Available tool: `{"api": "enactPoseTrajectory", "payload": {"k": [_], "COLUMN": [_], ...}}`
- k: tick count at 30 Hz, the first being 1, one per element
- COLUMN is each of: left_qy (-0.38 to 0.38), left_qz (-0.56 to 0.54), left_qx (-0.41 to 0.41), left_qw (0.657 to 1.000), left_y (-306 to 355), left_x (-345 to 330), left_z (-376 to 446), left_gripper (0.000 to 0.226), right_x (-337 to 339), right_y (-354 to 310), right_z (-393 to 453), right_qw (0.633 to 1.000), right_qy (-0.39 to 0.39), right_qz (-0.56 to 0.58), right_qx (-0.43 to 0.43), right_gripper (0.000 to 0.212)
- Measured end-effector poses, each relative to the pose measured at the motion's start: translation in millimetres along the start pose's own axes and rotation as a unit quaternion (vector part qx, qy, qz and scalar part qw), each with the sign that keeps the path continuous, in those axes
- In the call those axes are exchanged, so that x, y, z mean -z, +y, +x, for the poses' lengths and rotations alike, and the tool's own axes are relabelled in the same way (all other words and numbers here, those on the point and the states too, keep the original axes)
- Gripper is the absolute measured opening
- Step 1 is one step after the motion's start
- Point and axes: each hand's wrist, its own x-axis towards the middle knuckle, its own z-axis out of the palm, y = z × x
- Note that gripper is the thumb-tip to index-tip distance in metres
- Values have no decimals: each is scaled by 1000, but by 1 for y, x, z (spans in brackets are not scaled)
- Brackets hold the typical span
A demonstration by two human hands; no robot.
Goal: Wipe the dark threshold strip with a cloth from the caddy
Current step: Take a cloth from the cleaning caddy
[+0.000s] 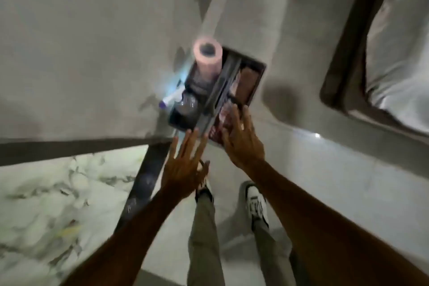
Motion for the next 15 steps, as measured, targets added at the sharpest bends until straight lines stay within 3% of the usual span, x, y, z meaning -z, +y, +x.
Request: {"api": "enactPoseTrajectory", "payload": {"k": [2, 4, 9, 15], "left_qy": [-24, -46, -36, 13], "left_qz": [12, 33, 5, 22], "left_qx": [-17, -10, -11, 3], "left_qw": [999, 998, 999, 1000], "left_y": [-31, -64, -95, -102], "left_x": [-49, -91, -159, -197], "left_z": [5, 10, 39, 49], "left_gripper": [74, 76, 76, 76], "right_x": [-56, -104, -165, -198], "right_y": [12, 22, 47, 65], "right_z": [26, 54, 125, 159], "right_qw": [997, 992, 982, 972], "right_qy": [-74, -102, -72, -86], "right_qz": [4, 1, 13, -42], "right_qx": [-23, -79, -173, -214], "right_gripper": [71, 76, 107, 107]}}
